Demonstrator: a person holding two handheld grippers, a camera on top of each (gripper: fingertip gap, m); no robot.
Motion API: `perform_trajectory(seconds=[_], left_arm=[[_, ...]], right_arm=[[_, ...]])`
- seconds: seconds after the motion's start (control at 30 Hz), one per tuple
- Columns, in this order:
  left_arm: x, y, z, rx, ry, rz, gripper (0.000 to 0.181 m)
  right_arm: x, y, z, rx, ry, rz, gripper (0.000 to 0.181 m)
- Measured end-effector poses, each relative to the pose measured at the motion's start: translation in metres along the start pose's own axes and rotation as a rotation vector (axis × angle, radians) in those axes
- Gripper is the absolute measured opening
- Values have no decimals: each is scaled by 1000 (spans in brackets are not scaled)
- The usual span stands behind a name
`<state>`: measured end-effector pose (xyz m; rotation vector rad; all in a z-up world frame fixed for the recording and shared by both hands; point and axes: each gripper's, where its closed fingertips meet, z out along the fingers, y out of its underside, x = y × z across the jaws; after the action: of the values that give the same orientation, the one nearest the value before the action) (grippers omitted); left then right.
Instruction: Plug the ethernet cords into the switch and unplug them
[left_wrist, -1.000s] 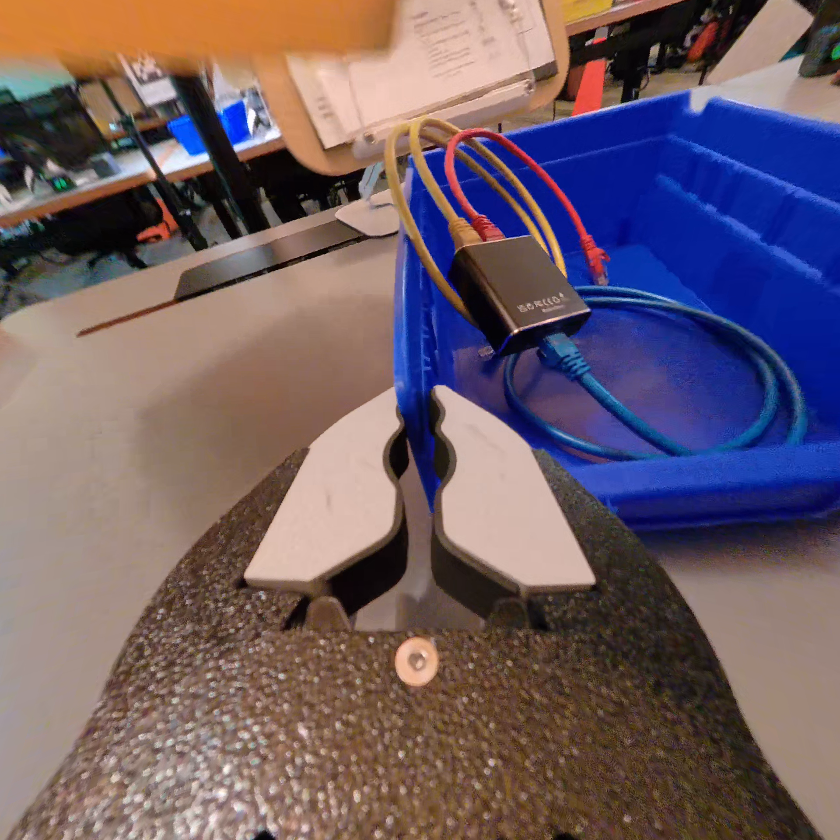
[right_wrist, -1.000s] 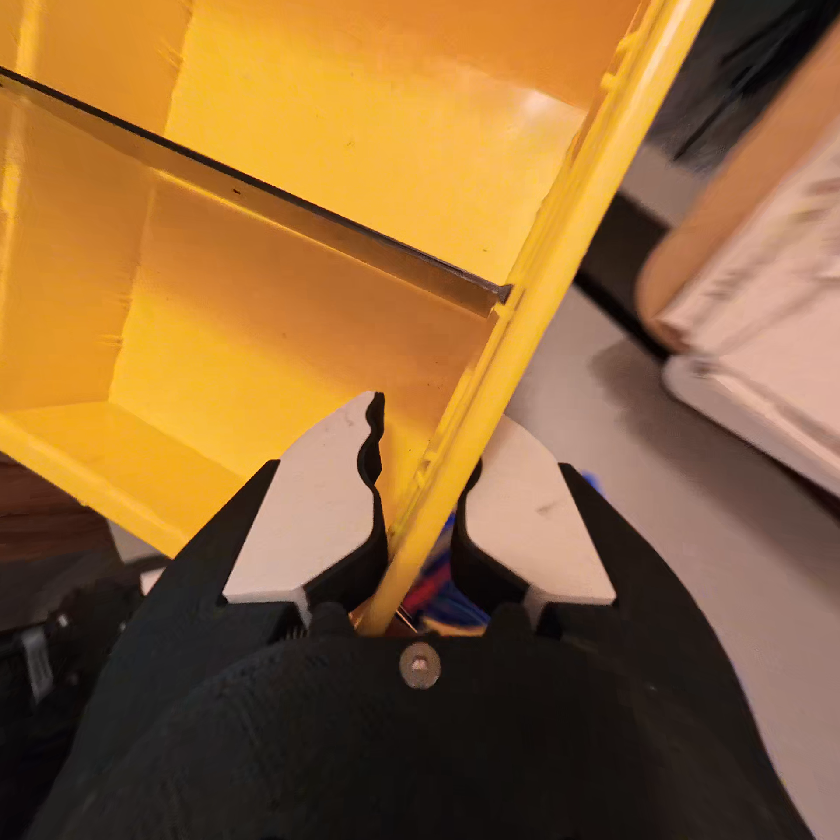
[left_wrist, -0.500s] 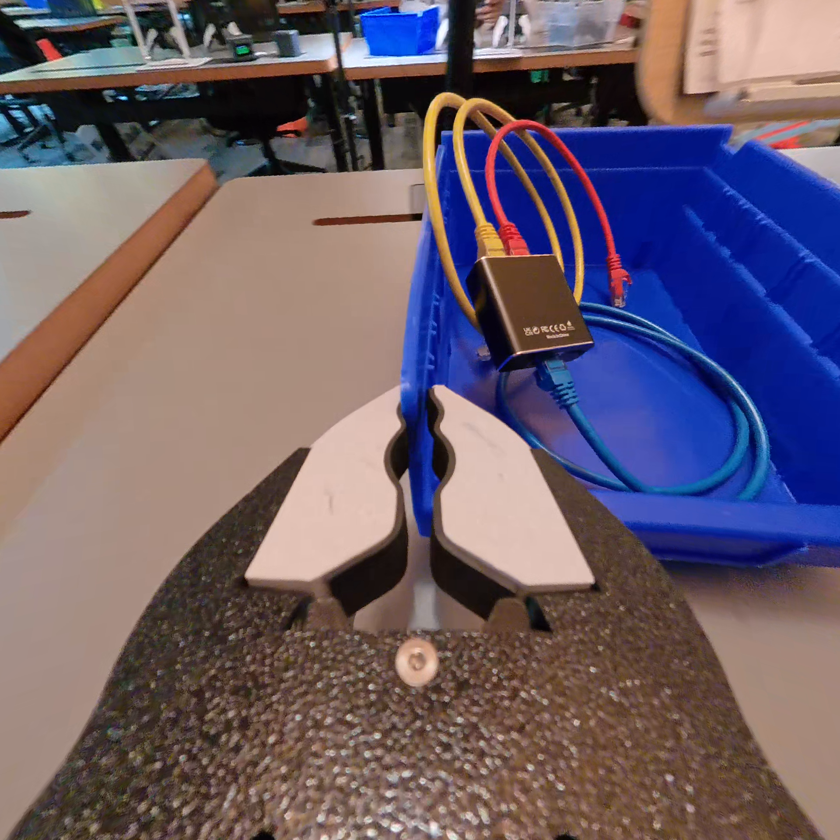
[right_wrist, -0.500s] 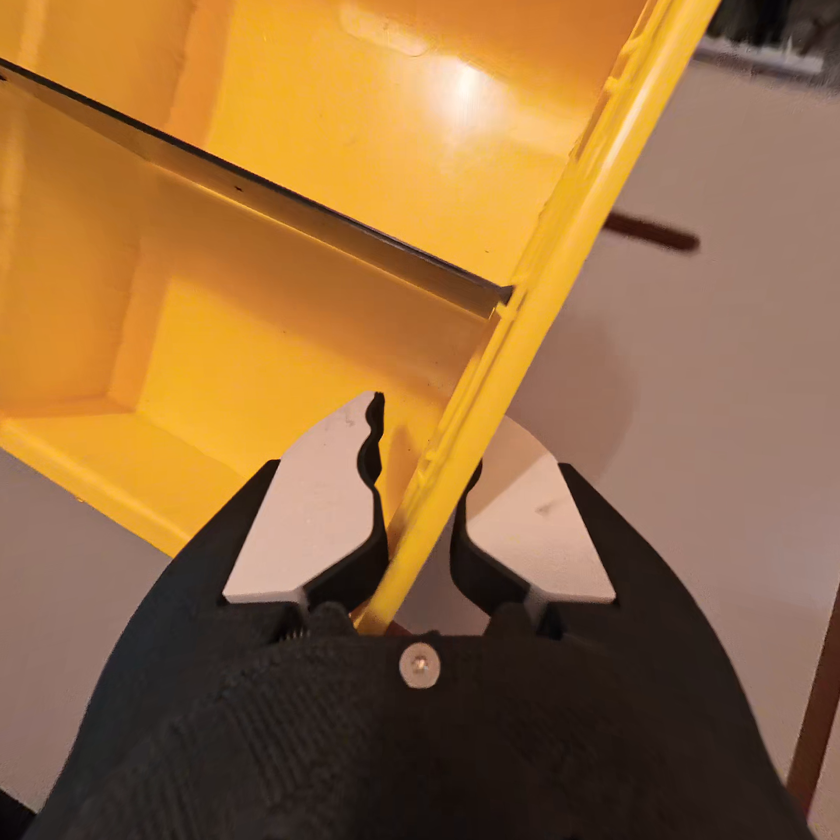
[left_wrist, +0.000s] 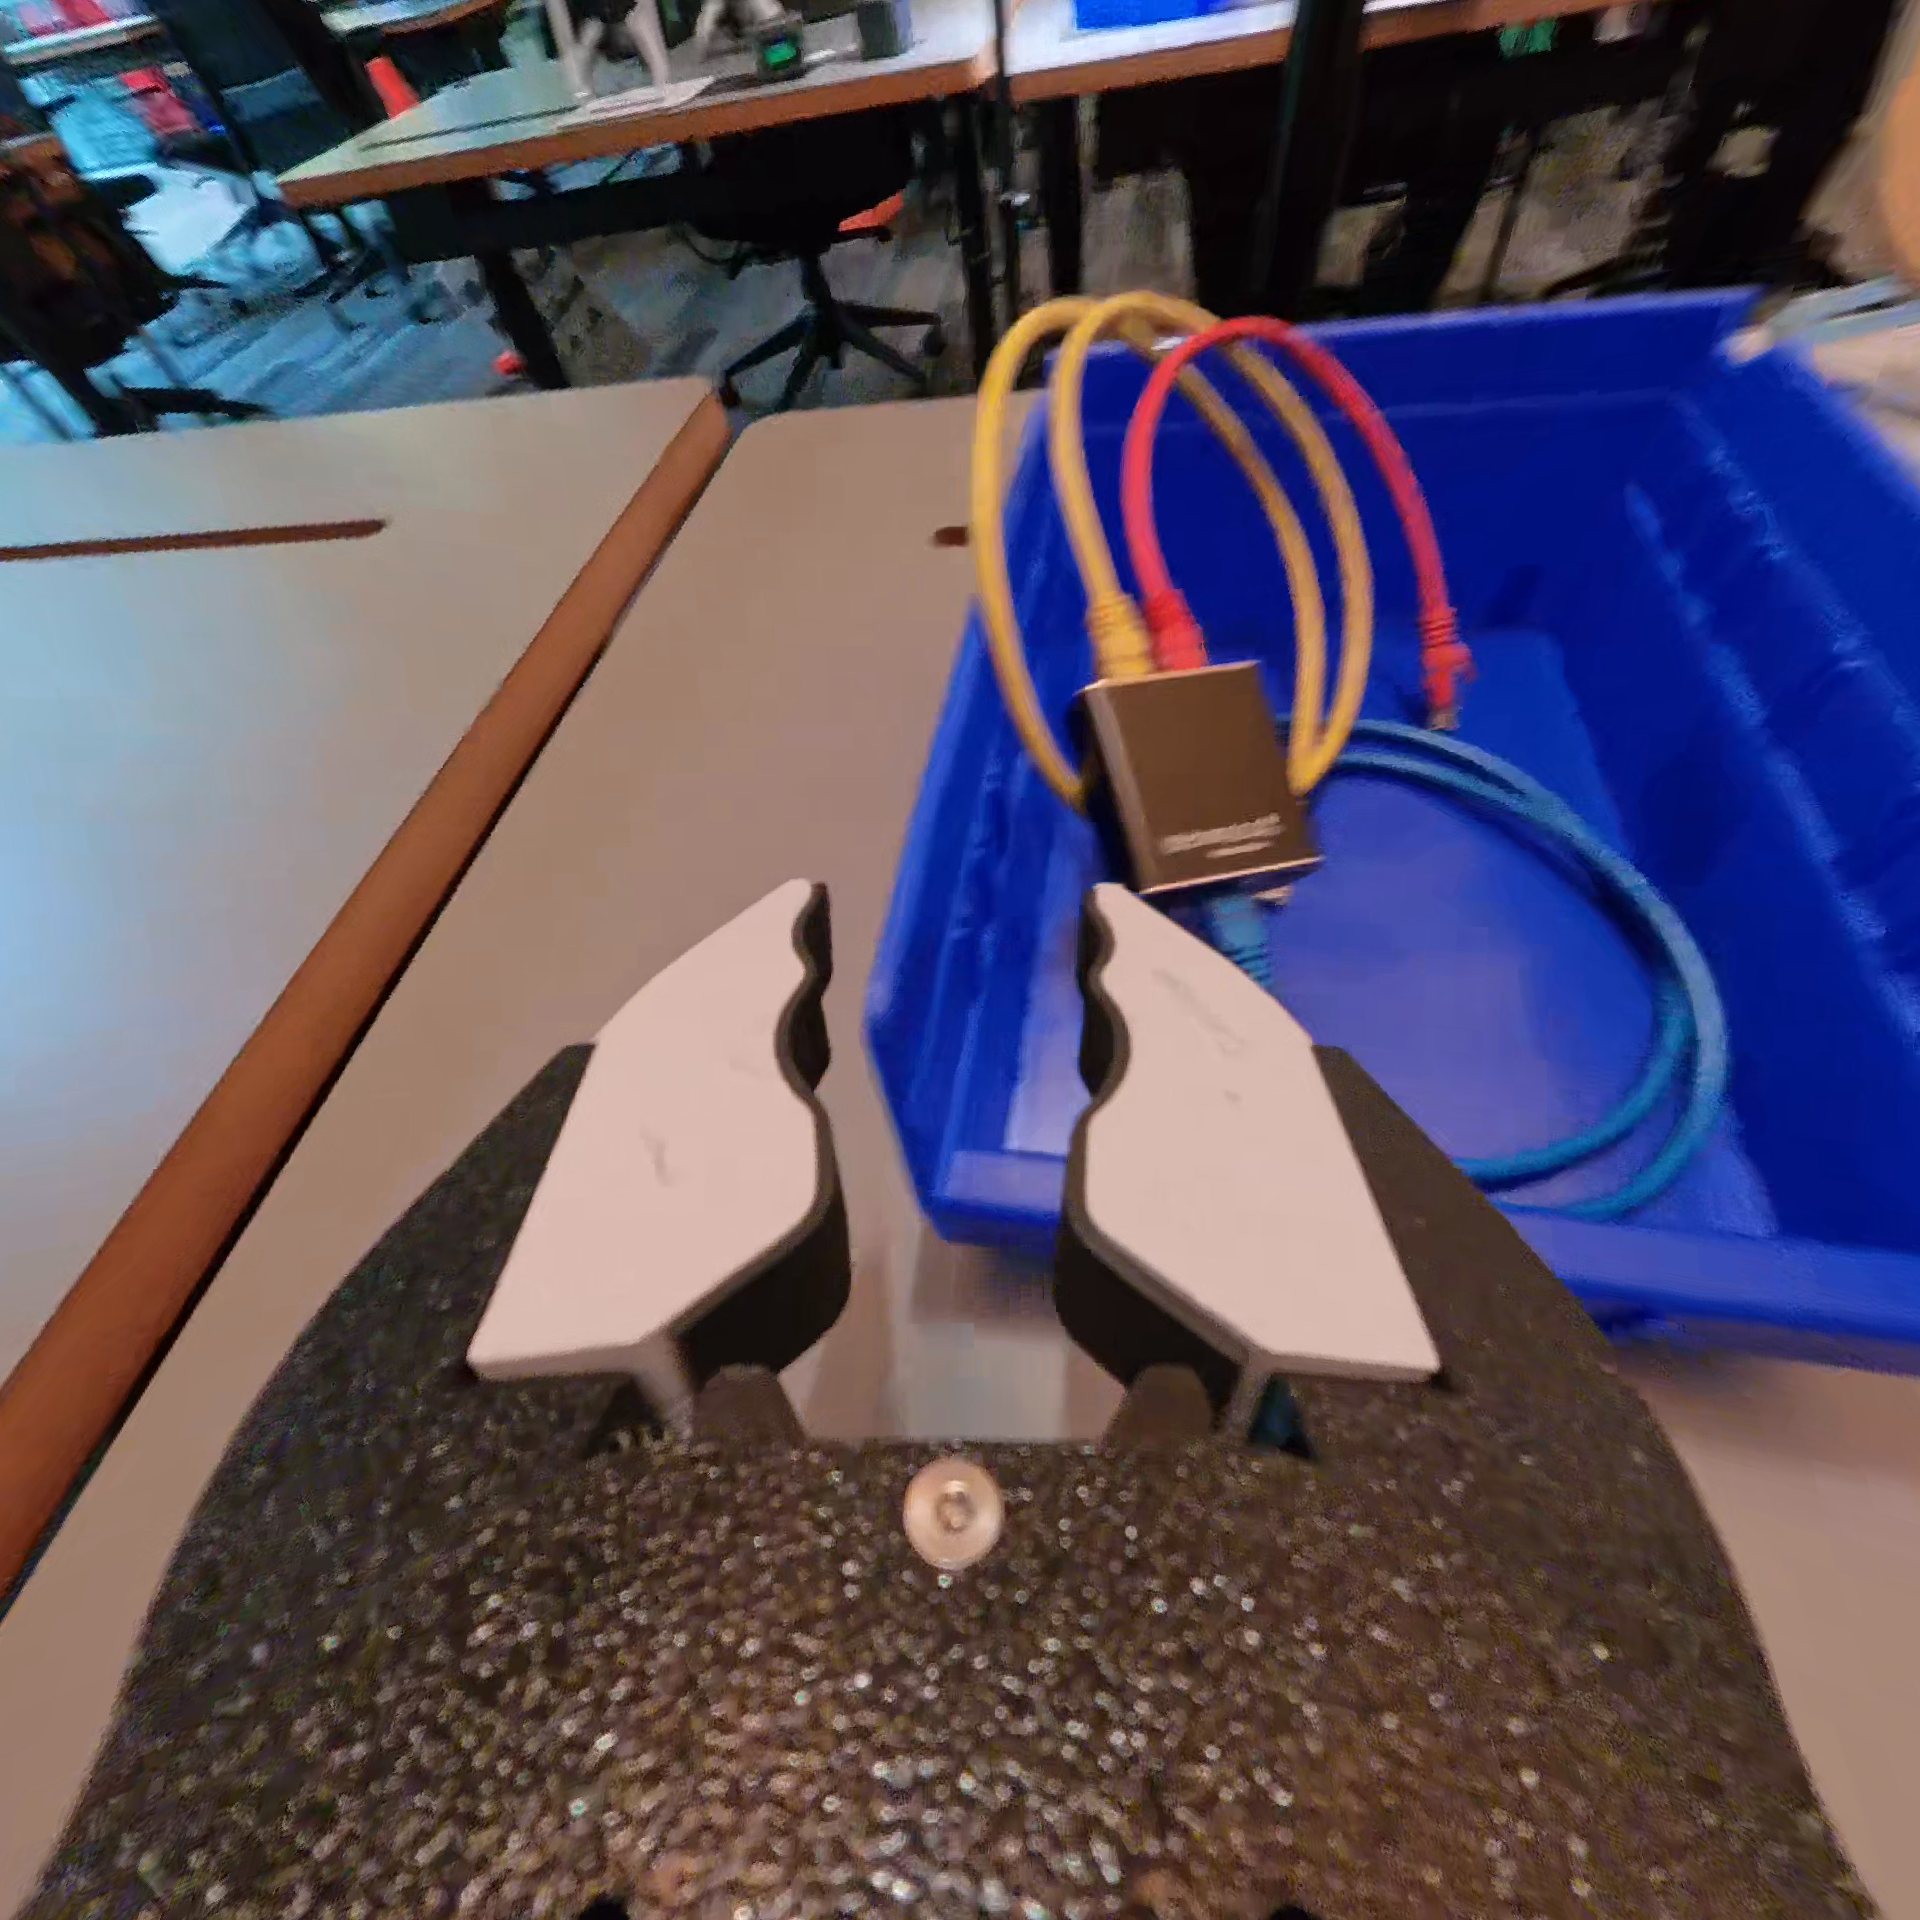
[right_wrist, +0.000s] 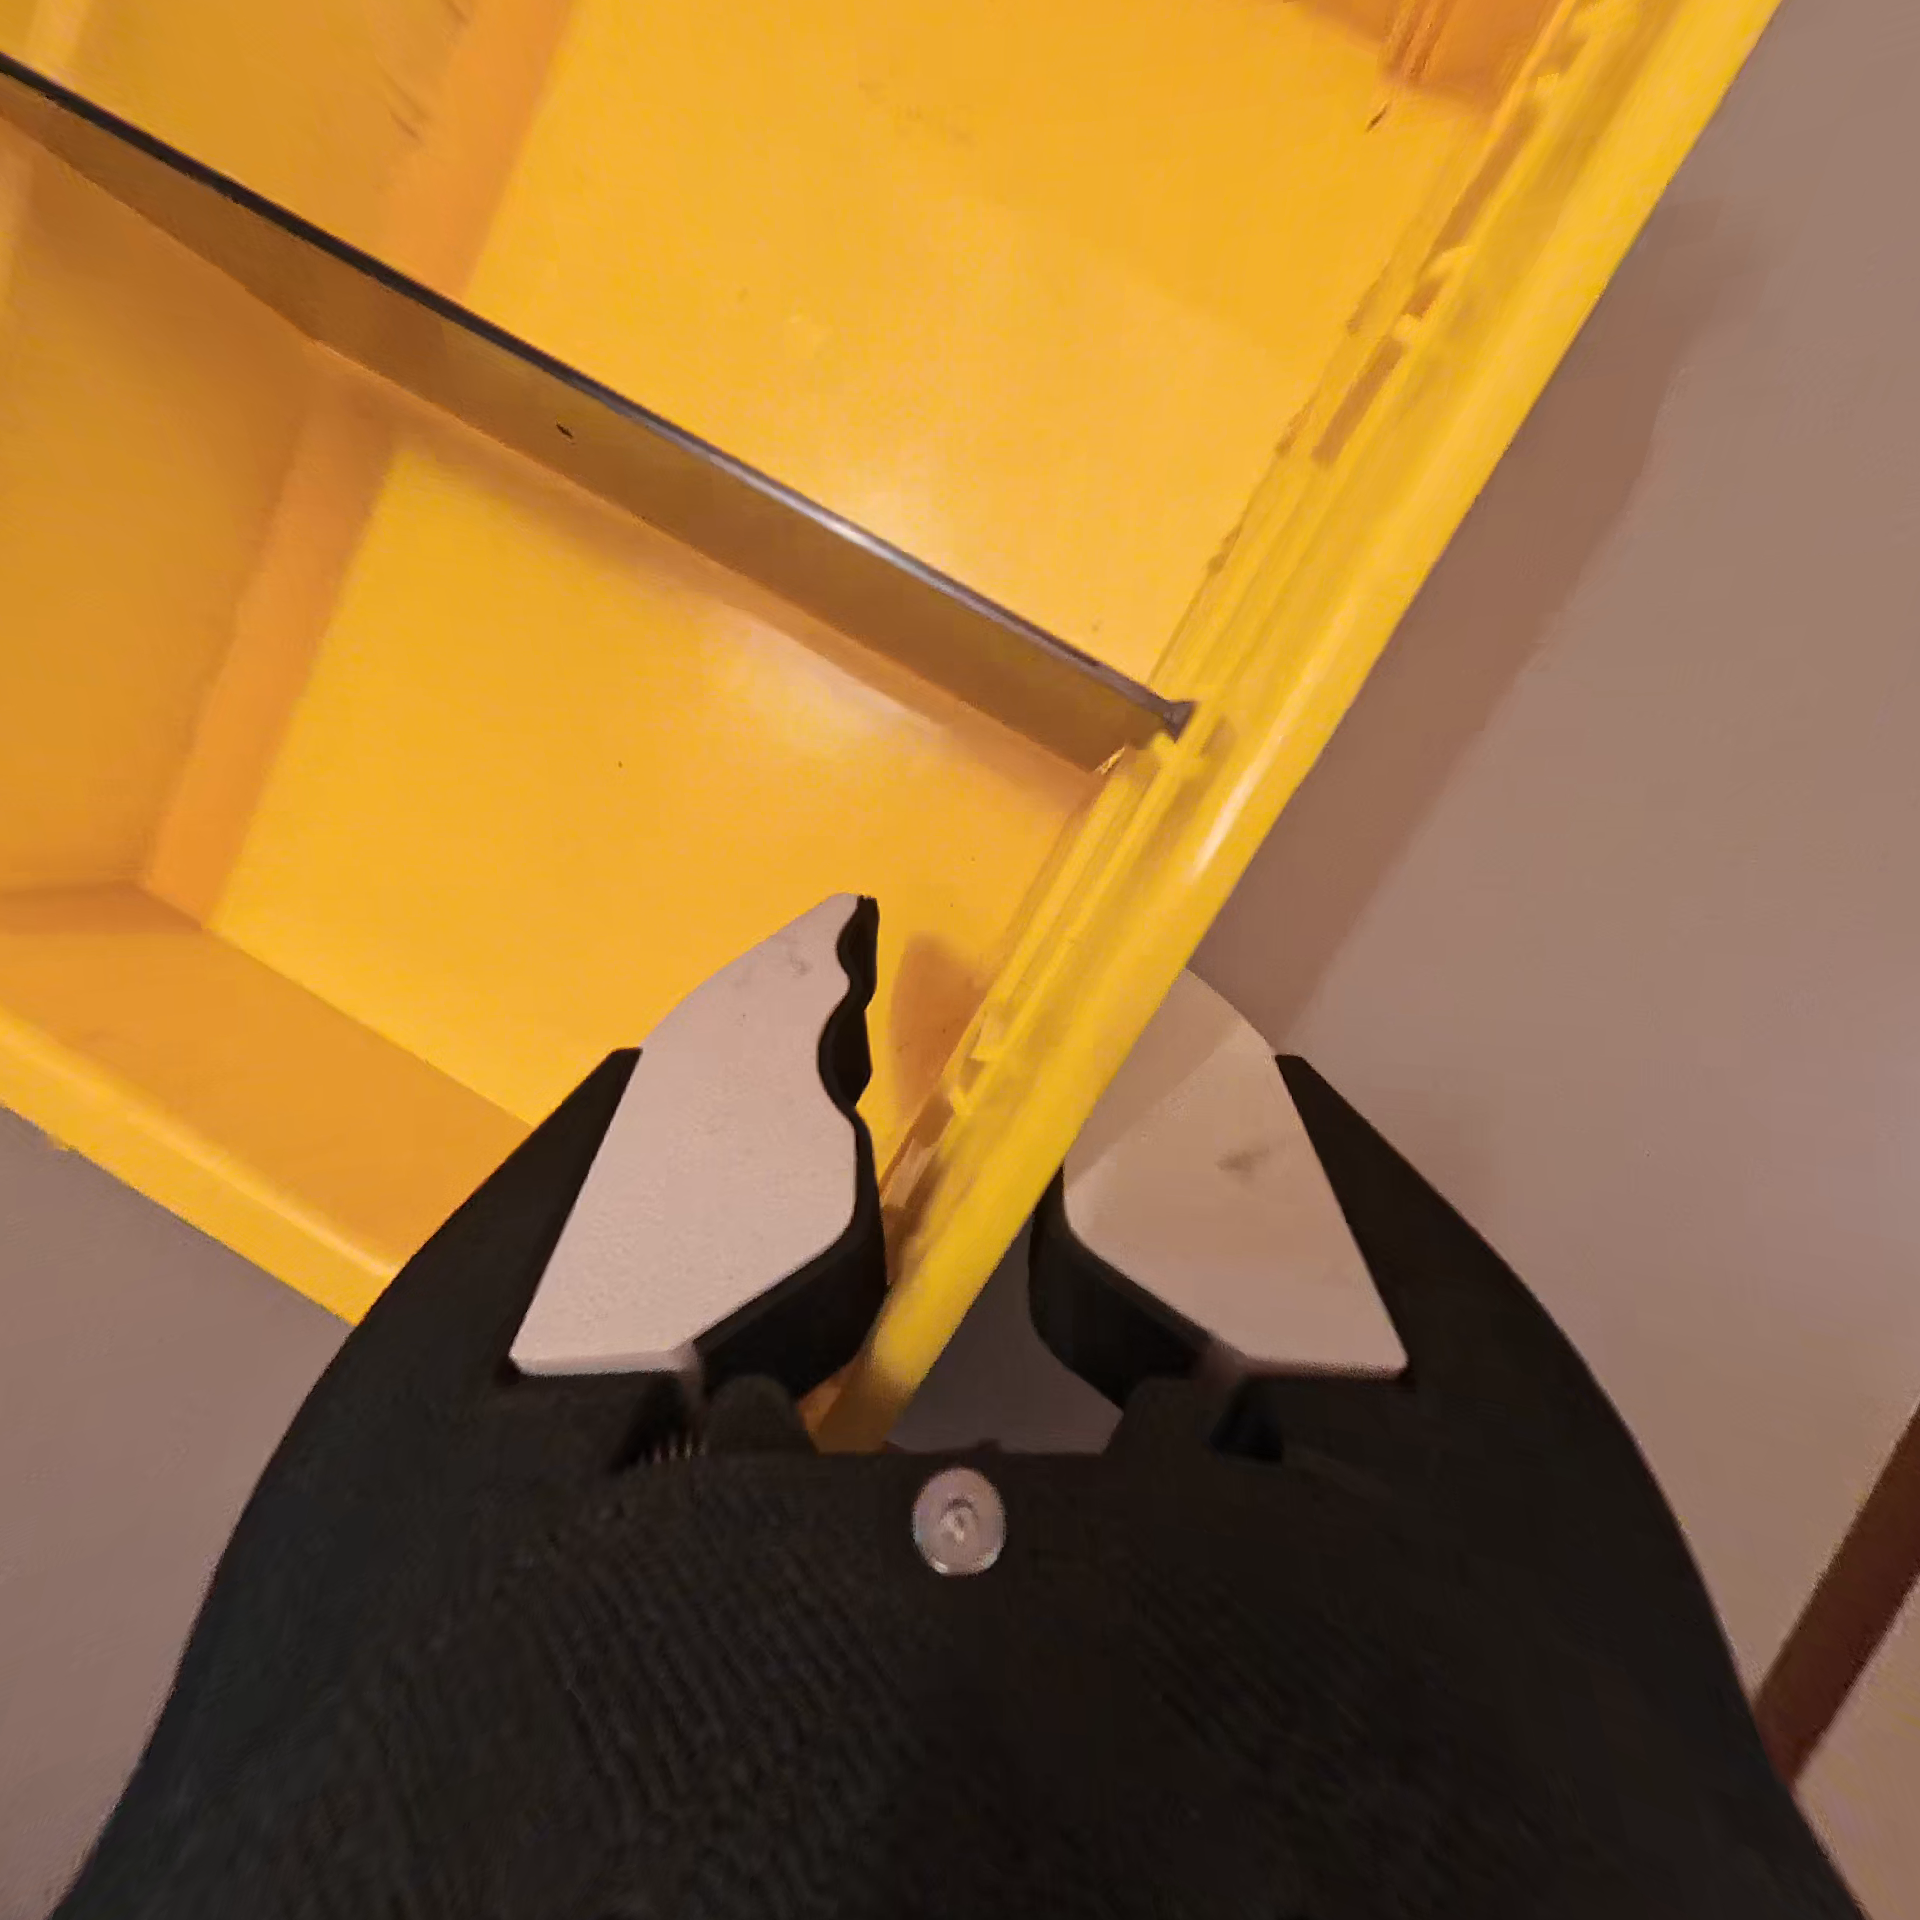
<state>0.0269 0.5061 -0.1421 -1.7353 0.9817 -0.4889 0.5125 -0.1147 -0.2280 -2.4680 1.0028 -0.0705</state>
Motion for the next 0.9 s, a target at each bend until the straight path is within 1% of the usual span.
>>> perform_trajectory(seconds=[0.03,0.1,0.17,0.27,0.4,0.5,0.57,0.63,0.73,0.83,0.9], left_arm=[[13,-4,-1,-20,35,17,47],[39,-3,2,-113,100,72,50],[54,1,10,-203,116,98,59],[59,3,29,-271,63,112,75],[60,10,55,-373,26,103,82],[57,21,72,-468,1,78,84],[58,29,79,-521,2,55,84],[57,35,85,-549,-13,65,83],[54,38,91,-550,-38,105,75],[54,29,94,-475,-35,138,69],[56,16,88,-399,-30,207,68]], right_arm=[[2,-6,2,16,-21,-4,30],[7,-10,4,3,-33,-40,31],[13,-11,3,-6,-17,-66,36],[26,-7,-6,-4,90,-94,63],[31,-6,-38,97,280,-157,100],[25,-8,-74,197,424,-203,98],[11,-11,-98,305,481,-239,92],[-14,-14,-116,414,474,-261,92],[-72,-15,-126,553,332,-293,88],[-131,-12,-126,646,206,-353,84],[-165,-8,-122,683,145,-408,82]])
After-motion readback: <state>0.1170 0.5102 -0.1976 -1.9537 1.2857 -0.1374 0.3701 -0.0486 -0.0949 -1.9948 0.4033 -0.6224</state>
